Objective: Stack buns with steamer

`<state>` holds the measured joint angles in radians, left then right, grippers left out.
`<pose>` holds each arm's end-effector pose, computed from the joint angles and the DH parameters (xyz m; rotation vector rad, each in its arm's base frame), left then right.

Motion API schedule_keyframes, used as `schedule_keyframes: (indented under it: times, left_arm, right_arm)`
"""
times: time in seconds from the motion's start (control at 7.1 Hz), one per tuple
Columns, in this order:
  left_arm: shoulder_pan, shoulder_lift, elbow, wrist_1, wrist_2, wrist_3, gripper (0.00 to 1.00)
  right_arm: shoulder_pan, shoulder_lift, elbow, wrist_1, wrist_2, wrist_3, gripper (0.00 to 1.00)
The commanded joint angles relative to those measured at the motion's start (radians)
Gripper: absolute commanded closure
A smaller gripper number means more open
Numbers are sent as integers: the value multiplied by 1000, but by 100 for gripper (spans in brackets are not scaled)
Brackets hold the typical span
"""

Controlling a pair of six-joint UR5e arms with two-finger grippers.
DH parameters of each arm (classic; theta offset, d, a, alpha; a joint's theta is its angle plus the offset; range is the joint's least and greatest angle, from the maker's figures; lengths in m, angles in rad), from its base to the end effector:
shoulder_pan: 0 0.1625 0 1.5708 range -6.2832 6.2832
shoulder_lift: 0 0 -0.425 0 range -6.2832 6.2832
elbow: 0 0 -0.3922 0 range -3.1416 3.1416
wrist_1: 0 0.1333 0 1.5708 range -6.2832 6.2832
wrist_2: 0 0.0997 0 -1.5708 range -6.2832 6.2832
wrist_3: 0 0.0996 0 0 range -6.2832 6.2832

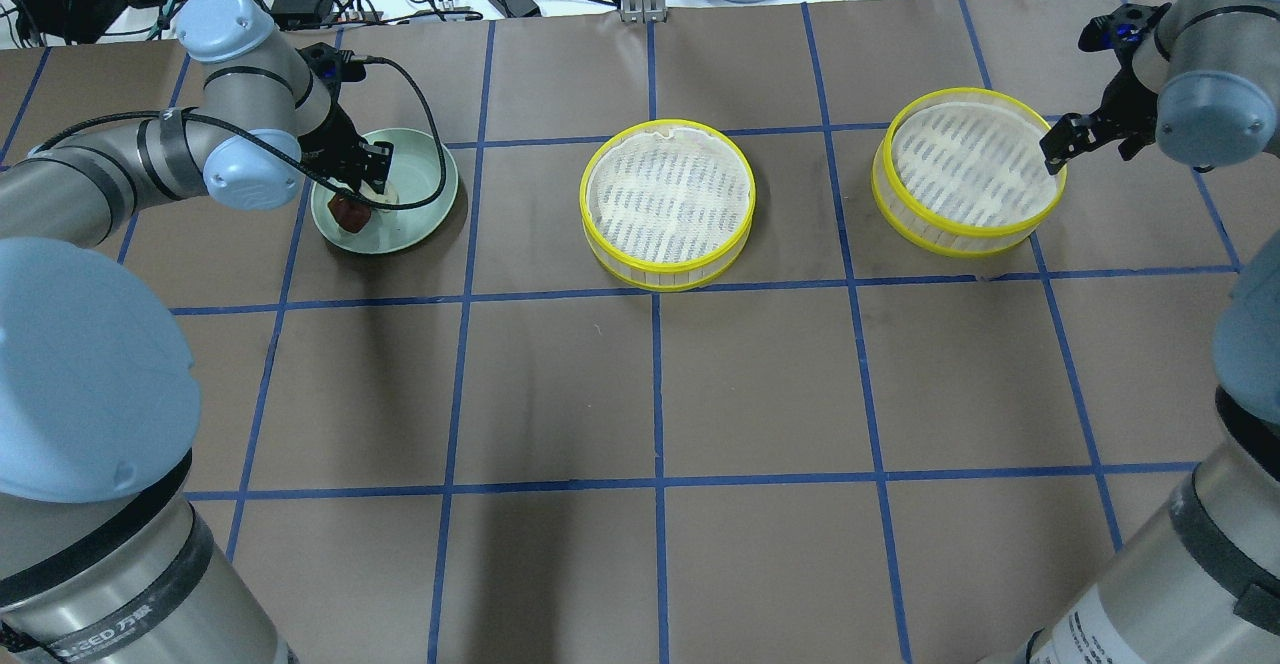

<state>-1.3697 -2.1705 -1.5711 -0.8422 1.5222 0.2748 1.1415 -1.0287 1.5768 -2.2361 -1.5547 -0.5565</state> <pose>-0.0005 -0.6892 0.2060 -0.1197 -3.1152 0.2129 -0.1540 -0.6605 0.2350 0.1982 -3.0892 0.1718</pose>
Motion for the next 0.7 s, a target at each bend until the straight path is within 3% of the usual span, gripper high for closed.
schedule_keyframes:
  times: [0.0,0.28,0.56]
  left_arm:
    - [-9,43,28,-8,-66,-61,100]
    - [-87,77,72,-21,-109,-237,100]
    - [-196,97,83,-14,-234,-519,100]
  right_arm:
    - [0,34,0,-26,85,-3,12]
    - [0,38,2,-30,74,-5,60]
    - [0,29,2,-28,79,6,94]
